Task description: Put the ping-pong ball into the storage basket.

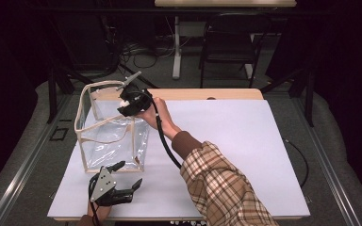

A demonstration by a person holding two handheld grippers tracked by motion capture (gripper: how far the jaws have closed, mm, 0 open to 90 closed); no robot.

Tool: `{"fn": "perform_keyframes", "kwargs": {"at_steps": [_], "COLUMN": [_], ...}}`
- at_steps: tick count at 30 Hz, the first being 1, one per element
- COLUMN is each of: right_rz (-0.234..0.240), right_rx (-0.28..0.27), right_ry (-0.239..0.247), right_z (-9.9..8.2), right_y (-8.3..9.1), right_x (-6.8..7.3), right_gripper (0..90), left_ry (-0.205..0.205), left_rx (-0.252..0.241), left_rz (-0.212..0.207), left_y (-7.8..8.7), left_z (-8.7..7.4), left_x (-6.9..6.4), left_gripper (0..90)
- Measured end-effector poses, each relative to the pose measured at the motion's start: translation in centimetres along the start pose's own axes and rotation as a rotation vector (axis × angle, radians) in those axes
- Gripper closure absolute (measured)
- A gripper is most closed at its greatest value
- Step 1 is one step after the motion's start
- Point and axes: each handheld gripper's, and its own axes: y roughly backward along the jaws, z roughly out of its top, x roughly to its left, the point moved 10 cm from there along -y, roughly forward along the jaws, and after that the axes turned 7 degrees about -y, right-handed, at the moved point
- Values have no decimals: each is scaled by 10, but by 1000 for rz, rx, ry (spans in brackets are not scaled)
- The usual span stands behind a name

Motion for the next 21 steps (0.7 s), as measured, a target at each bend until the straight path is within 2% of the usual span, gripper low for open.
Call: {"fn": "perform_keyframes", "kwargs": {"at_steps": [14,19,21], "right_rz": [6,3,17], "right_rx": [19,0,-12], "right_ry": [-1,-22,-46], "right_z": [0,1,2], "right_y": [-5,-1,3], "right_x": [0,-3,-5], "right_gripper": [501,333,274], "left_ry": [0,4,4], "left_rx": [-3,-5,-5], "left_rz": [0,-2,1], "left_y": [0,0,0], "left_z": [0,0,0], "left_x": [0,0,1], "left_gripper": [158,158,158]}}
